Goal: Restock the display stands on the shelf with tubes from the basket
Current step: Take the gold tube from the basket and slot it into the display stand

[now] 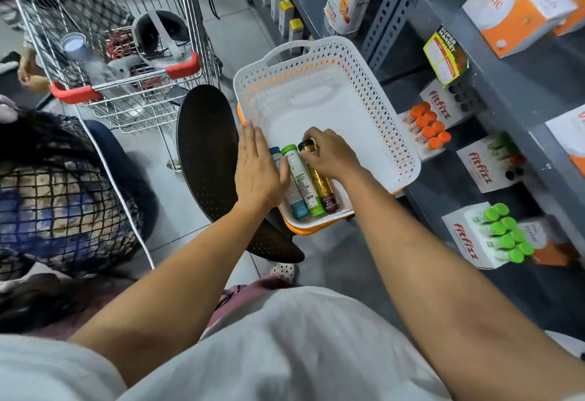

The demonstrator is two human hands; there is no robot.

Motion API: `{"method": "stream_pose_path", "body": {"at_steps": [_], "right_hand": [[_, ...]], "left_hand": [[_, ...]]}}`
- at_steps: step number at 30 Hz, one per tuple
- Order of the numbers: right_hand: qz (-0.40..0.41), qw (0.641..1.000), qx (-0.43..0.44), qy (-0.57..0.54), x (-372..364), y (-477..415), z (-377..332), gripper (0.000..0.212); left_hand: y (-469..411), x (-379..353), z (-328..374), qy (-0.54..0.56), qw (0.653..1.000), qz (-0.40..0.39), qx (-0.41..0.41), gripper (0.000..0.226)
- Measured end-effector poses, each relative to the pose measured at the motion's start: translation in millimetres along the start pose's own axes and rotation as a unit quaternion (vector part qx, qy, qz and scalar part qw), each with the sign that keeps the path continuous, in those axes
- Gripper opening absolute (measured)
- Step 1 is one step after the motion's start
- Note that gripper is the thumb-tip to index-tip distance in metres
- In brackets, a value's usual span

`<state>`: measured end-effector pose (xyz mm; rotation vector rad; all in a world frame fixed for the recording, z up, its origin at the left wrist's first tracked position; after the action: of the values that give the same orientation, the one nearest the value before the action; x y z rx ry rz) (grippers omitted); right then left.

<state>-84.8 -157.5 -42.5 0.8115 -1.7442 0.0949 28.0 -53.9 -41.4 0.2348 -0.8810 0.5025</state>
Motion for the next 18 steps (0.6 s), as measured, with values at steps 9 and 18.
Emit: {"method": "stream_pose_path", "body": {"at_steps": [9,18], "right_hand": [[0.022,0.993,-0.011,-0.118,18,1,7,0.026],[0.131,0.972,-0.054,-0.187,61,30,41,0.026]], "left_hand": [[2,1,-7,-0.075,0.997,-0.035,0.0,0.077],[-3,1,17,-0.088,0.994,-0.066,-0.023,0.073]]}}
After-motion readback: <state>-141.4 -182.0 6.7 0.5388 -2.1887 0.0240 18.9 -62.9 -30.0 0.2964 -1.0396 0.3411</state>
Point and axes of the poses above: each hand's wrist, its own y-axis away from the middle knuckle, its own x-axis out of the back of the hand, z = x × y, the point moved 6 cm from there along -y, towards the middle knuckle, and after that the axes turned 12 degrees about y, right-handed, at the moved point
